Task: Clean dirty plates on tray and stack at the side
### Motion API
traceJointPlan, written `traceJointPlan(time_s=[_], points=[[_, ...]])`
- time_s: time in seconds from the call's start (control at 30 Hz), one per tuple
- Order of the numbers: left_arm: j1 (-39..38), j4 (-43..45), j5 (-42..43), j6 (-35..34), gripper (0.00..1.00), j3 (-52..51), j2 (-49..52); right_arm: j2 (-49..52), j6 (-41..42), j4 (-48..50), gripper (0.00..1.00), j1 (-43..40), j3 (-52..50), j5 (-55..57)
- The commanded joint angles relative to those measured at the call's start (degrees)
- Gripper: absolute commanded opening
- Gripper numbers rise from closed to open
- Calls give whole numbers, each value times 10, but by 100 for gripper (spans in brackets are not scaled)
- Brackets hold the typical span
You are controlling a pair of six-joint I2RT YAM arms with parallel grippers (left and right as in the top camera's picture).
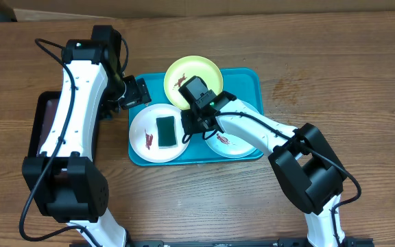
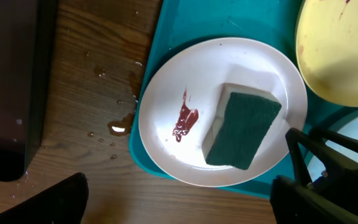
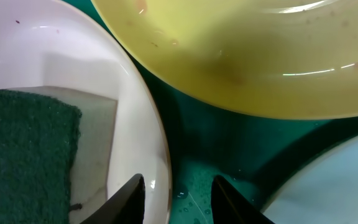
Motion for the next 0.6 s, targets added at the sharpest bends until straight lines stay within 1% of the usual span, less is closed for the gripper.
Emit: traceJointPlan(time_s=[0.0, 0.07, 0.1, 0.2, 0.3, 0.37, 0.43, 0.5, 0.57], points=[[-1, -3, -1, 6, 87, -3, 5, 0, -2, 7, 36, 0, -3, 7], [-1, -5, 2, 7, 82, -3, 5, 0, -2, 7, 35, 0, -3, 13], [-1, -6, 3, 7, 82, -3, 5, 0, -2, 7, 32, 0, -3, 15], [-2, -6, 6, 7, 82, -3, 5, 4, -2, 7, 29, 0, -3, 16], [-2, -6, 14, 9, 86, -3, 5, 16, -2, 9, 29, 0, -3, 16], [-2, -6, 16, 9, 92, -3, 5, 22, -2, 12, 29, 0, -3, 16], [-4, -6, 16, 9, 93, -3, 5, 23, -2, 12, 28, 0, -3, 16], [-7, -6, 16, 11, 92, -3, 5, 23, -2, 14, 24, 0, -3, 16], [-11, -6, 16, 13, 88, -4, 5, 23, -2, 16, 19, 0, -3, 16]])
